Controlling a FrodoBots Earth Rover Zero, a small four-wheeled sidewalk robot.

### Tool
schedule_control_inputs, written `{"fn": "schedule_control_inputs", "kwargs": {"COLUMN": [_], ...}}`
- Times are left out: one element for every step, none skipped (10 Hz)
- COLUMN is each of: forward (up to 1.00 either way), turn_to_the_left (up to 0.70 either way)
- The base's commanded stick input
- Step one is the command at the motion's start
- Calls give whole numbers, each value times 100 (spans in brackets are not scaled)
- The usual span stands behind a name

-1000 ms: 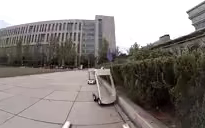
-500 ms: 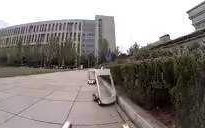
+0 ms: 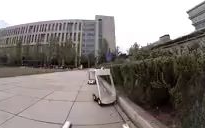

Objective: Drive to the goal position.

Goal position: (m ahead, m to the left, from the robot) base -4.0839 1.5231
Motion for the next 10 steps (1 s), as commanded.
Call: {"fn": "schedule_control_inputs", "kwargs": {"forward": [6,6,6,6,6,7,6,6,6,6], "turn_to_the_left": [0,0,0,0,0,0,0,0,0,0]}}
